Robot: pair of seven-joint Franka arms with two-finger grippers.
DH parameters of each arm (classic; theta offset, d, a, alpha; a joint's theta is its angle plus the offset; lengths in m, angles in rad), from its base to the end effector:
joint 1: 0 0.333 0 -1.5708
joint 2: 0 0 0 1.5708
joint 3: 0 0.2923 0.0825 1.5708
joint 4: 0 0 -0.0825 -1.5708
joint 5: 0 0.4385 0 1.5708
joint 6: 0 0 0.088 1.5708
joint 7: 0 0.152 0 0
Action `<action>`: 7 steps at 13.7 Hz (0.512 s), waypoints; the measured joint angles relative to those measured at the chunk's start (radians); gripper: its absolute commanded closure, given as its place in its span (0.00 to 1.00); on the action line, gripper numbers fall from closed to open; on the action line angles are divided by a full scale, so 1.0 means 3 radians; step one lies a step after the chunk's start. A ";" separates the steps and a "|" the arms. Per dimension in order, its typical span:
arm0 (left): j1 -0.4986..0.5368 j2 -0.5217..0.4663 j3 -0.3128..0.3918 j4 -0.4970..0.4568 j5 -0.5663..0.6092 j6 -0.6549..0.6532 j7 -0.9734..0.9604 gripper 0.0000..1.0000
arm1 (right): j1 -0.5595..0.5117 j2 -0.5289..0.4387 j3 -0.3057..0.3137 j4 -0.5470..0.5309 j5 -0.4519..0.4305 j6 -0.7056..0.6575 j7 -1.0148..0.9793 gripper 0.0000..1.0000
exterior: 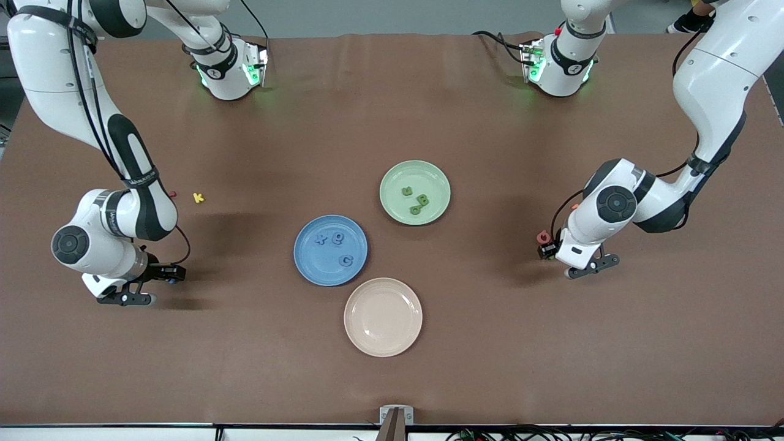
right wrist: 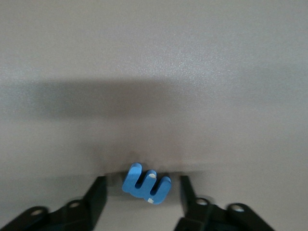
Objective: Sort letters by color into matching plates
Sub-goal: 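Grasp the blue m with the right gripper while the left gripper grasps the green N, then place the m on the blue plate while the left gripper places N on green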
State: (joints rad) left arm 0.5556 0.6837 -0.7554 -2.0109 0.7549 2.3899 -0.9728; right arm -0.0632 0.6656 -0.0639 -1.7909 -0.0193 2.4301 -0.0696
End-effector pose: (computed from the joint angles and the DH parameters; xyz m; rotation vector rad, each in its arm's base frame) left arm 0.5979 -0.1357 0.0821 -3.0694 -0.4553 -0.0101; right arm 0.6654 -0.0869 0.0712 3.0916 -0.0458 -0.0469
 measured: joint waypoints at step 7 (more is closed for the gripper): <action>0.0002 0.0034 0.0041 -0.0012 0.0001 0.0009 0.0000 0.53 | -0.0023 0.0009 0.0004 0.0002 0.0000 0.0039 -0.0084 0.79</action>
State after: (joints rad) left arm 0.5561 0.6939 -0.7431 -2.0145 0.7553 2.3927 -0.9728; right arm -0.0702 0.6684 -0.0628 -1.7904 -0.0192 2.4418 -0.0949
